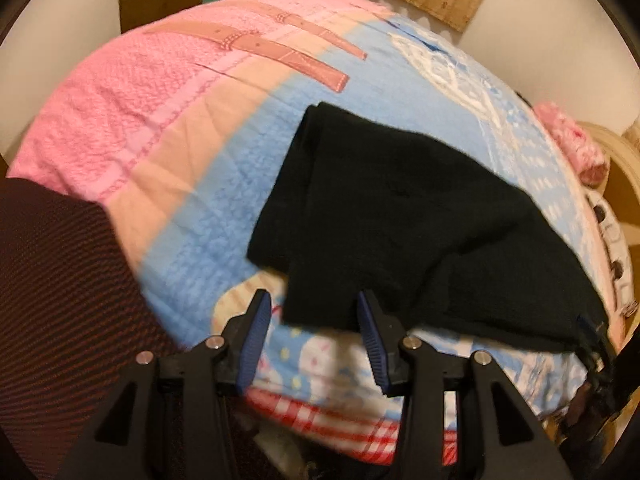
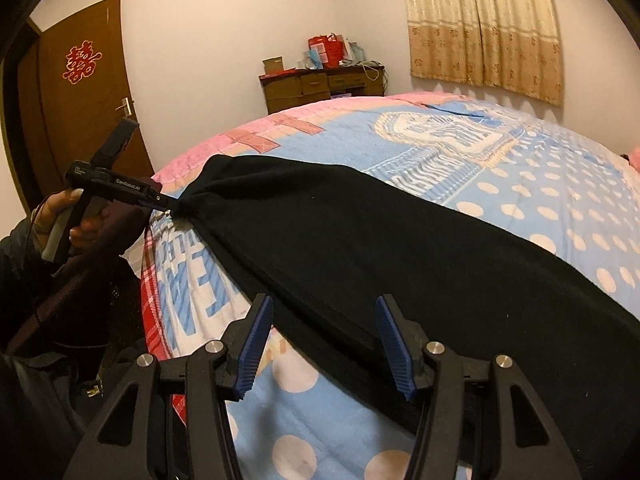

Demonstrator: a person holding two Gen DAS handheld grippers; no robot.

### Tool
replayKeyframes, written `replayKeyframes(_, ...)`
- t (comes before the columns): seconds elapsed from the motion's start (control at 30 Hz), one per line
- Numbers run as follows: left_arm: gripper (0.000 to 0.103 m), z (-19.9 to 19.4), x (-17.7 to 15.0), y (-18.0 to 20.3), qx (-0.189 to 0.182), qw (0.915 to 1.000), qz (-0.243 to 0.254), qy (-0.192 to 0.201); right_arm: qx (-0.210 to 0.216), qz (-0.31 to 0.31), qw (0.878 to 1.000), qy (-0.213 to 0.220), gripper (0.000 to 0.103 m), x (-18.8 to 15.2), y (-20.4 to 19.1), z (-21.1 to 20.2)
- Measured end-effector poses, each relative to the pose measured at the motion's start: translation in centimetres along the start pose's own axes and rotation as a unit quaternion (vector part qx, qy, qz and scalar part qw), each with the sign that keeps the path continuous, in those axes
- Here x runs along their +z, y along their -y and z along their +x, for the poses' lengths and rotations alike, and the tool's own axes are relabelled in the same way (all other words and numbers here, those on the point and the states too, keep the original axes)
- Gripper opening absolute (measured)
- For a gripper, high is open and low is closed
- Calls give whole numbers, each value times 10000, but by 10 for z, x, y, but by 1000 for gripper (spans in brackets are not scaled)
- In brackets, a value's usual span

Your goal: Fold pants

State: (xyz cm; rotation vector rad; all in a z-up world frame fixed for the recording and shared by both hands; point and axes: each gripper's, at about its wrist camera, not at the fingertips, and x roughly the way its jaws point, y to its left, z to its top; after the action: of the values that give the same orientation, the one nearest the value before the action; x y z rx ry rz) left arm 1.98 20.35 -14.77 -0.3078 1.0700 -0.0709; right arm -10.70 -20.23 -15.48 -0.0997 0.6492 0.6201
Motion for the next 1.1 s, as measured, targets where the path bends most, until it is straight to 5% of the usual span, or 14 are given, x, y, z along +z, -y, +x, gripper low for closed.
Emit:
replayKeyframes(0.17,42,15,10,0,-176,9996,-129,-200,39,-92,9999,81,55,1,-5,-3)
replayKeyframes(0.23,24,11,11,3,-101,9999,-35,-130,36,-115,9998,132,55,1,-6,-5)
replayKeyframes(0.33,14,-4,13,8,176,9998,110,71,65,-30,9998,166,55,0,-4,-7)
replayKeyframes(0.6,12,-11,47,2,348,9973,180,621,73,-39,9998,165,55,0,-6,-1)
replayKeyframes(0.77,13,23,58,-9,540,9979,215,290,36,-52,9999,127,55,-2,-7,-1)
replayKeyframes(1.1,11,-3,50,-9,641,9961,287,525,-635,-315,9975,51,55,-7,9,-10)
